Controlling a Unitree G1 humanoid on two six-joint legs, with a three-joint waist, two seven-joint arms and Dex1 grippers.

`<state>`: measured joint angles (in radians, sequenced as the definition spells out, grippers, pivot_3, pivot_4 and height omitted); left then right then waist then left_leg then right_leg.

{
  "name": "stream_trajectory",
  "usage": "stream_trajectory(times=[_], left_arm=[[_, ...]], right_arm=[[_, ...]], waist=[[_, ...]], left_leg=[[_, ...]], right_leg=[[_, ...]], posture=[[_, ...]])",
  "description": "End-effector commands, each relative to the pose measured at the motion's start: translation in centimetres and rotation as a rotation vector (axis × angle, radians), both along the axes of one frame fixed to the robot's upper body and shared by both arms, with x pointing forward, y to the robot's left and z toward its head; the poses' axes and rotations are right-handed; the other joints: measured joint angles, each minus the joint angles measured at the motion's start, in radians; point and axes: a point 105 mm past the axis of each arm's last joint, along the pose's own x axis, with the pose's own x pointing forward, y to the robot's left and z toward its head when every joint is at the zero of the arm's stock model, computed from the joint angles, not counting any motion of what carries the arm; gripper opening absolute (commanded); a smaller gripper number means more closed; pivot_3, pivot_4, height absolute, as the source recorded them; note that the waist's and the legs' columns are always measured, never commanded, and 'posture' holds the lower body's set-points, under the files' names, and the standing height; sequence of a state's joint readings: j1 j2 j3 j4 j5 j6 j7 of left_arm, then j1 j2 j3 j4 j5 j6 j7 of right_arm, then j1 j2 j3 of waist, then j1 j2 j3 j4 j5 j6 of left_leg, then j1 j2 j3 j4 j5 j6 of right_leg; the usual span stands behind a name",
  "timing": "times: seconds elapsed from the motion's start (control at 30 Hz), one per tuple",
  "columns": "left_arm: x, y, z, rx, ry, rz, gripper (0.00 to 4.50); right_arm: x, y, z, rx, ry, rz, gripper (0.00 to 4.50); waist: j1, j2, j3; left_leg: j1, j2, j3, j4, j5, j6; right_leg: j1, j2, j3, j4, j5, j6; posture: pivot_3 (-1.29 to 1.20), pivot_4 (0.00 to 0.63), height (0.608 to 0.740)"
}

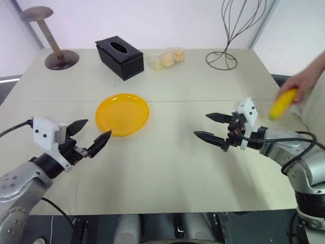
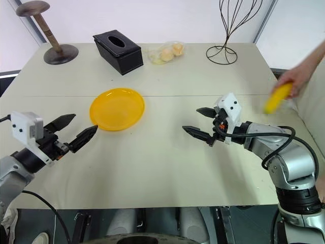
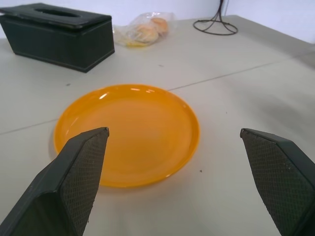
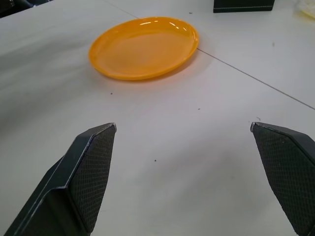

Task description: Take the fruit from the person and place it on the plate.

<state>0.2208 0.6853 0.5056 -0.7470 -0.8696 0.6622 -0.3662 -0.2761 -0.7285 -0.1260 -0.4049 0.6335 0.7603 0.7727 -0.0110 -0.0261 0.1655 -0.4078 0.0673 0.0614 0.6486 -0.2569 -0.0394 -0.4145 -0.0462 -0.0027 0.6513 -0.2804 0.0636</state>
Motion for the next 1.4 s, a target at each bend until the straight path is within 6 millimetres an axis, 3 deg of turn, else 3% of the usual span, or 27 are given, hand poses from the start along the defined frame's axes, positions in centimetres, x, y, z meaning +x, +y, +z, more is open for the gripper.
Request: stream_trajectory(times=[0.03, 1.4], left_arm=[[-0.22, -0.11, 1.16, 0.008, -0.057, 0.003, 4.5], [0.44, -0.38, 0.99, -0.028, -0.062, 0.0, 4.5]], right_arm=[[-0.03, -0.28, 0.84, -0.001, -0.035, 0.0, 4.47], [-0.09, -1.02, 0.97, -0.036, -0.042, -0.02, 4.47]], waist=[[0.0, 0.0, 0.0], [0.0, 0.0, 0.0]], left_leg=[[0.0, 0.0, 0.0, 0.0, 0.0, 0.0], [0.0, 0.0, 0.0, 0.0, 0.0, 0.0]], right_leg=[[0.0, 0.0, 0.0, 0.0, 0.0, 0.0], [0.0, 0.0, 0.0, 0.0, 0.0, 0.0]], posture=[[0.0, 0.15, 0.74], [0.0, 0.15, 0.74]])
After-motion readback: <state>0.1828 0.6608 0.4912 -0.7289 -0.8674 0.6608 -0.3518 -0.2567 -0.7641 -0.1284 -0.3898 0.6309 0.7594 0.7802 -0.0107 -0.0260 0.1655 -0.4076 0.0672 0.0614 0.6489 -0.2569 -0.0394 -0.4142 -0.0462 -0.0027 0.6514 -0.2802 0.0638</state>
